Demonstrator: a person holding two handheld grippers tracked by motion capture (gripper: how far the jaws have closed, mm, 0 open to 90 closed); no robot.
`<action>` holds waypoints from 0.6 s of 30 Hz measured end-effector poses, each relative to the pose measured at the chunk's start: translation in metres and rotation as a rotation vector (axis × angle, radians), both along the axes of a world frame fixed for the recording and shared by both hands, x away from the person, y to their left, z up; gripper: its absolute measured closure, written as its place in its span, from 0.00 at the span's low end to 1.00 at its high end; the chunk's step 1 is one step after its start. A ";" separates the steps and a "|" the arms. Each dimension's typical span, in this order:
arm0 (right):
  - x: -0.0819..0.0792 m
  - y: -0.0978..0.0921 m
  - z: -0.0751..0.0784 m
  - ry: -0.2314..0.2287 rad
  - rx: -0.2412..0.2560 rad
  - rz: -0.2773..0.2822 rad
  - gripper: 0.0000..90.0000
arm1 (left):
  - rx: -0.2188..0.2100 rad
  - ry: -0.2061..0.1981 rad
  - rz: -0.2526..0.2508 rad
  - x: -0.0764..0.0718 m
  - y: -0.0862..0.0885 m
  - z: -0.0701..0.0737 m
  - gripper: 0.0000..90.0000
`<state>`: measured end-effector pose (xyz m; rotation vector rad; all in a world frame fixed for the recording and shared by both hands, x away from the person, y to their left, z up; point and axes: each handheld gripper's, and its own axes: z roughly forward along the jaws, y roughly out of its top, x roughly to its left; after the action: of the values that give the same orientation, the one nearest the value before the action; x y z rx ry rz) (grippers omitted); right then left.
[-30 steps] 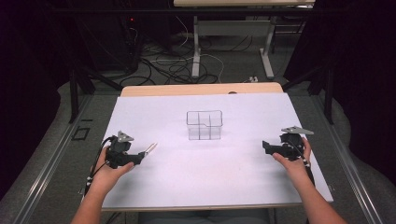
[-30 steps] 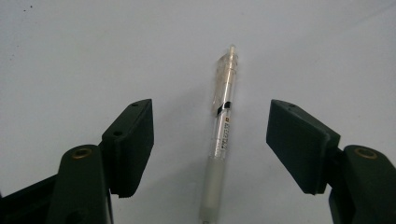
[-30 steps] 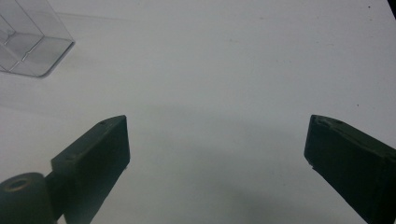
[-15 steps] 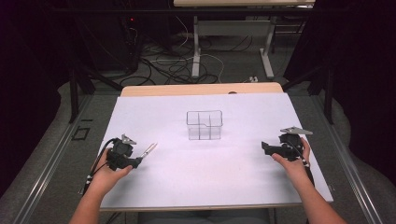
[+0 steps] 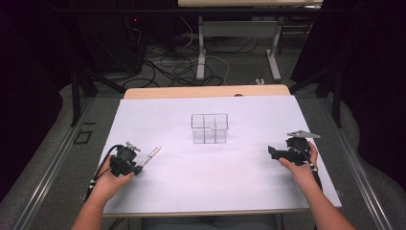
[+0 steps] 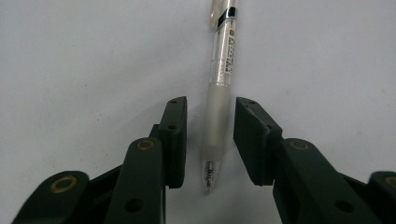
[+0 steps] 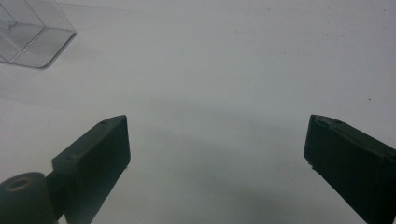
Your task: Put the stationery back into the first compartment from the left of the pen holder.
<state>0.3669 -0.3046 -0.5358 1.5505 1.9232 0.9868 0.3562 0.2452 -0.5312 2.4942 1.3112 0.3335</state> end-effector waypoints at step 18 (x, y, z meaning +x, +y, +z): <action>0.000 0.000 0.000 0.001 0.003 0.004 0.07 | -0.013 0.021 -0.032 0.002 0.000 0.000 0.88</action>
<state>0.3670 -0.3046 -0.5358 1.5491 1.9274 0.9913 0.3587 0.2455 -0.5314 2.5119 1.2758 0.2919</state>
